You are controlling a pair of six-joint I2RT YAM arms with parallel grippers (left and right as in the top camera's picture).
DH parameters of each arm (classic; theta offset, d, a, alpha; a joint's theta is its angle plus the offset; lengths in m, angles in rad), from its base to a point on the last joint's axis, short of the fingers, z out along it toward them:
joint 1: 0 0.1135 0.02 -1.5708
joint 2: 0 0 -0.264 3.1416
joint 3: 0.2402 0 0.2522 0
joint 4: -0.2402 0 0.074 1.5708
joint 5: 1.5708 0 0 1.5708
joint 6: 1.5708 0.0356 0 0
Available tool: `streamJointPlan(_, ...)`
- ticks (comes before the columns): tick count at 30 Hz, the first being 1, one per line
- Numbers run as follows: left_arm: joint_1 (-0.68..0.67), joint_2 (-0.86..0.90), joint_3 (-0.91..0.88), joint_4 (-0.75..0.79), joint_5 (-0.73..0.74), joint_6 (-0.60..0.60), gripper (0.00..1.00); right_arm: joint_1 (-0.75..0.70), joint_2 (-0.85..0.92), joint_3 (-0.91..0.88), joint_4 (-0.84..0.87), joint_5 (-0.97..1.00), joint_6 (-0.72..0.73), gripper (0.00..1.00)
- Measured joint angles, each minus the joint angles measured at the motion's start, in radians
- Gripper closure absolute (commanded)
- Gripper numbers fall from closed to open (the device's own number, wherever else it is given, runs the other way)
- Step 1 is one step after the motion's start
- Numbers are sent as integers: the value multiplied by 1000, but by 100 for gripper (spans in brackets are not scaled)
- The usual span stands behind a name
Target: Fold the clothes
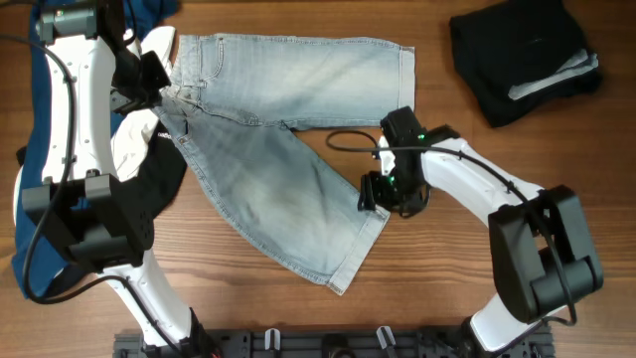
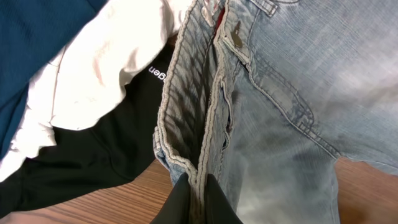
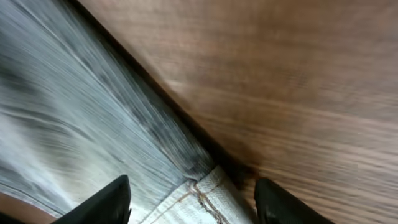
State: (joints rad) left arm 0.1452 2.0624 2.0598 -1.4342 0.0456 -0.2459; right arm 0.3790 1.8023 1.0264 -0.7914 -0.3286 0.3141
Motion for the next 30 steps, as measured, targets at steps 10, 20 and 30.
streamJointPlan(10,0,0,0,-57,0,0,96,-105,-6,-41,38,-2,48,96)
streamJointPlan(20,-175,0,0,-79,68,0,96,-460,-6,120,35,-31,-113,42)
streamJointPlan(30,-258,0,0,-13,72,0,96,-434,-232,220,-356,16,-51,40)
